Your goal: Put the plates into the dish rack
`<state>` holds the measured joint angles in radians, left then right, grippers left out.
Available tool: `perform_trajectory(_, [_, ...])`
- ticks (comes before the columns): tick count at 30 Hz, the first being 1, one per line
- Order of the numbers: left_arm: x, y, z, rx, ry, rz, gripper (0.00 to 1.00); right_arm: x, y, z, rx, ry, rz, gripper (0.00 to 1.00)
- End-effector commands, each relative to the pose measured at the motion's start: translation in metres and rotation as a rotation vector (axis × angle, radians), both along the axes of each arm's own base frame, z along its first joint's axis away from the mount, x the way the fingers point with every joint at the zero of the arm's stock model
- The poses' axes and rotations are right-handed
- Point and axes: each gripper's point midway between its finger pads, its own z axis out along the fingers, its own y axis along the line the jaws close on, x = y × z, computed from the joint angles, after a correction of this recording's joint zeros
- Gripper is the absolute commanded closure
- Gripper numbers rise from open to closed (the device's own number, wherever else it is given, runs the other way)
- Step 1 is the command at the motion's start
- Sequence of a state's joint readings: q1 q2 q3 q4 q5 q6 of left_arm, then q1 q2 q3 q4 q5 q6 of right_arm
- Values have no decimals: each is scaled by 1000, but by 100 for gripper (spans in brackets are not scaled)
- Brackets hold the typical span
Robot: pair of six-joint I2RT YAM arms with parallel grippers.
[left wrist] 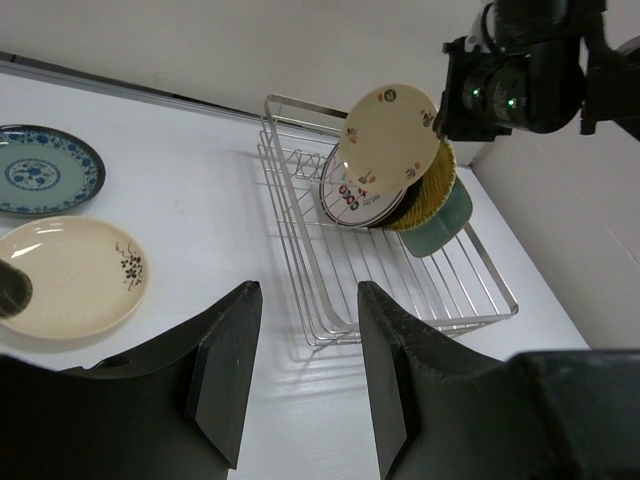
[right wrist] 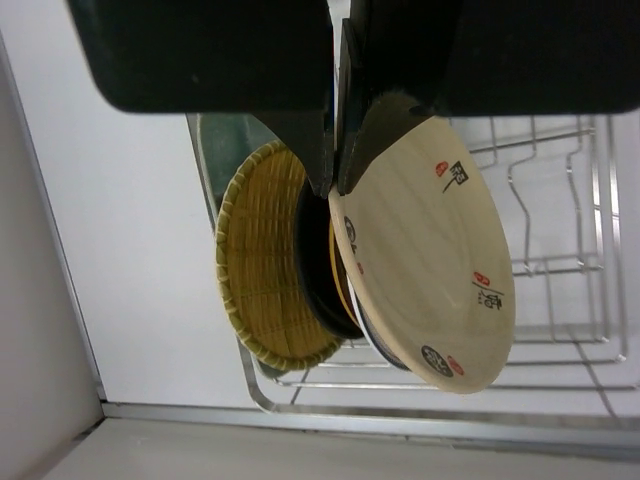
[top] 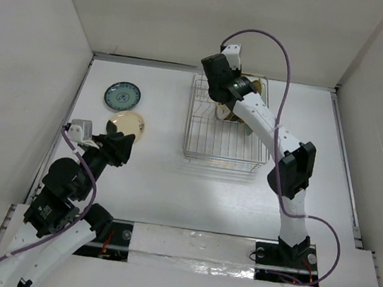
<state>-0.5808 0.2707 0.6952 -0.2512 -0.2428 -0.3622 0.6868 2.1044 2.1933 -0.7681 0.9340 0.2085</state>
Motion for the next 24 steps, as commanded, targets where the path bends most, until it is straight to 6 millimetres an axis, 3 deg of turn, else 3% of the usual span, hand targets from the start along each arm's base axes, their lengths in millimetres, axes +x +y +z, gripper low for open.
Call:
perform_trajectory(1, [1,0,2,-15,-5,6,59,-3,-12,9,-41,8,-38,100])
perform_trajectory(11, [1,-2,1,-15,1,-2,59,5,-22,-1,-69,29,-87,100])
perform_trajectory(17, [1,-1,2,-18,-4,-3,59,4,-30,16,-46,-11,-110,100])
perform_trajectory(24, [0,0,3,-21,-8,1,59,12,-24,-10,-89,40,-109,100])
